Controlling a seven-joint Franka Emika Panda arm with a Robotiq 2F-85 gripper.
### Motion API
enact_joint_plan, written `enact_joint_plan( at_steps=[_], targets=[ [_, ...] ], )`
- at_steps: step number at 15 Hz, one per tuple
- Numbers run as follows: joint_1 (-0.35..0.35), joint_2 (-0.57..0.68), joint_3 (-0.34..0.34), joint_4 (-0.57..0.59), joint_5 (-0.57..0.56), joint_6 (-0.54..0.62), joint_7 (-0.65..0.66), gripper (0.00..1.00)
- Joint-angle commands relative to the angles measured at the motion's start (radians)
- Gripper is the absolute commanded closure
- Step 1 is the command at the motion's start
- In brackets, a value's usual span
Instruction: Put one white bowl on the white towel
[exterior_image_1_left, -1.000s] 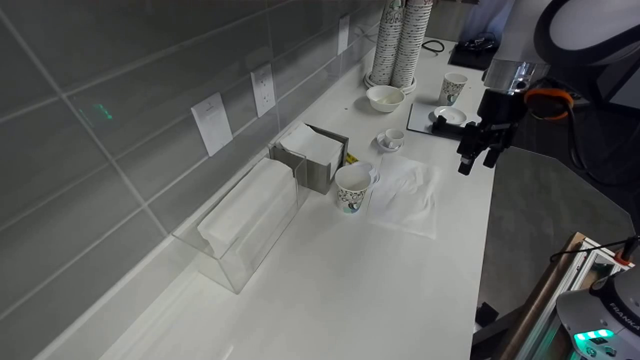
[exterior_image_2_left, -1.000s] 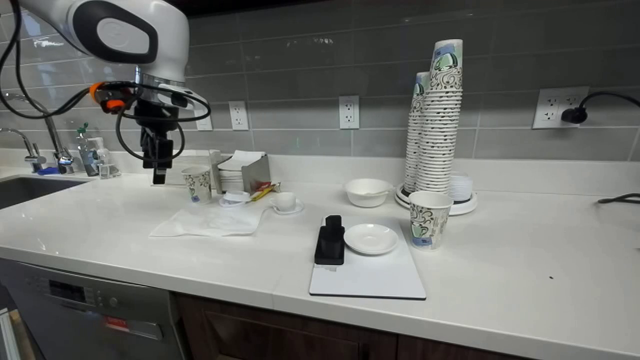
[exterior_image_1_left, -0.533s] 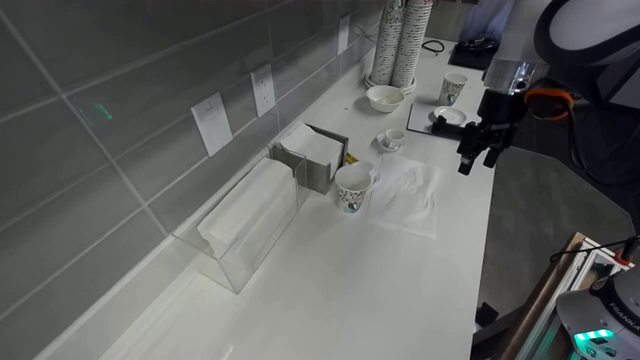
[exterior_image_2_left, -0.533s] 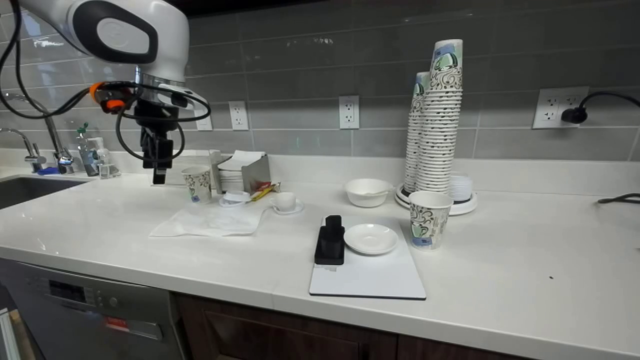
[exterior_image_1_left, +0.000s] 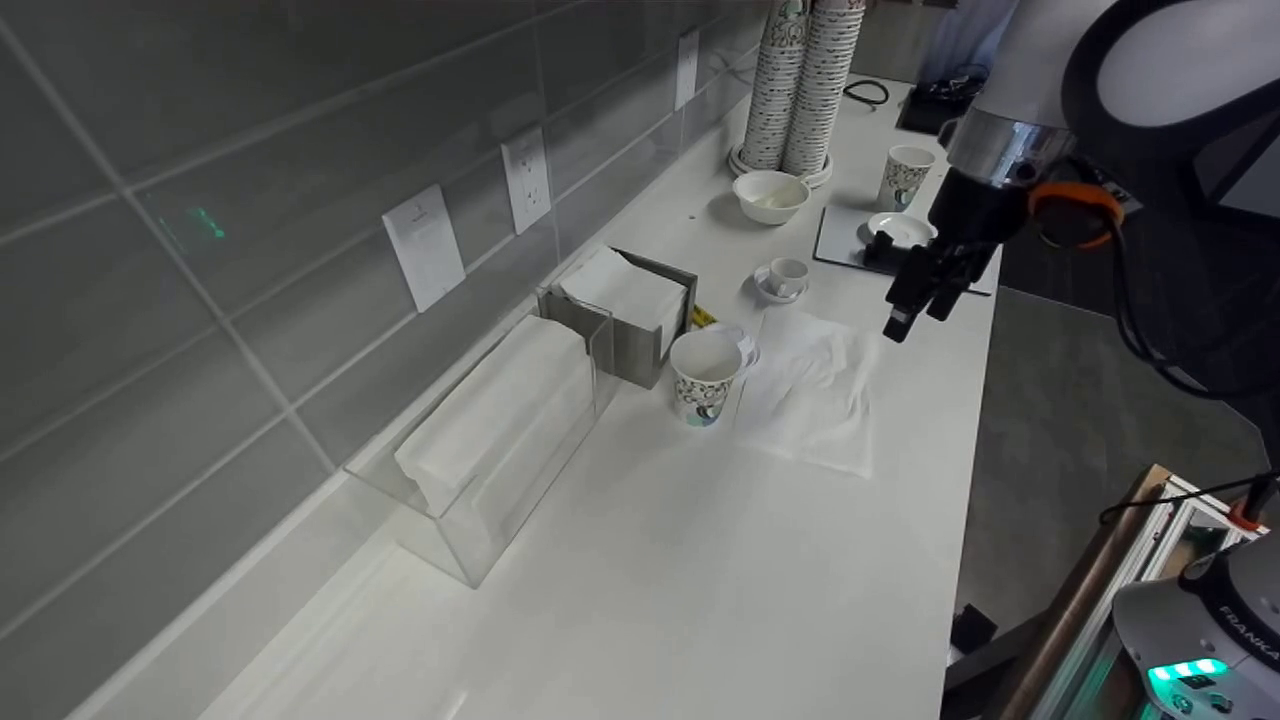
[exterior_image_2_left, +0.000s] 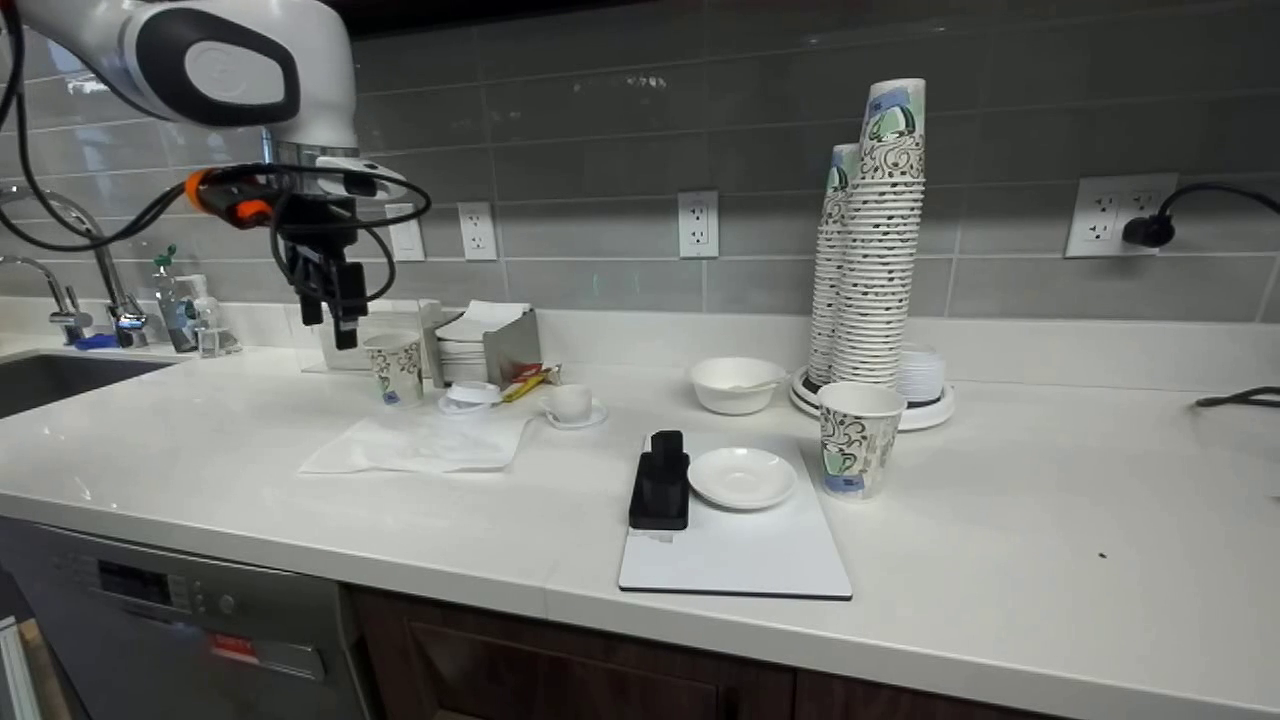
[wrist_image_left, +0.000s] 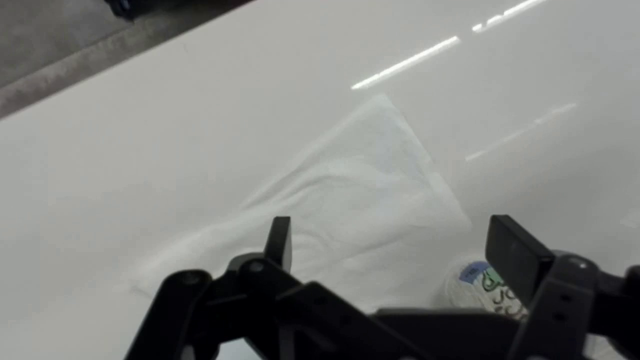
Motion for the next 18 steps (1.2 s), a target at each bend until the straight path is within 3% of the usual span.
enact_joint_plan(
  at_steps=[1, 4, 7, 9, 11, 16, 17, 18],
  targets=[
    [0.033, -0.017, 0.032, 0.008, -0.045, 0.119, -0.042, 0.0],
    [0.02, -0.004, 0.041, 0.033, -0.106, 0.188, -0.018, 0.0],
    [0.006, 0.041, 0.031, 0.043, -0.135, 0.334, -0.005, 0.0],
    [0.014, 0.085, -0.001, 0.045, -0.067, 0.423, 0.0, 0.0],
    [0.038, 0.143, -0.055, 0.059, 0.056, 0.434, -0.027, 0.0],
    [0.021, 0.295, -0.143, 0.119, 0.303, 0.341, -0.109, 0.0],
    [0.008, 0.223, -0.111, 0.057, 0.225, 0.39, -0.086, 0.0],
    [0.003, 0.251, -0.119, 0.07, 0.254, 0.376, -0.096, 0.0]
  ],
)
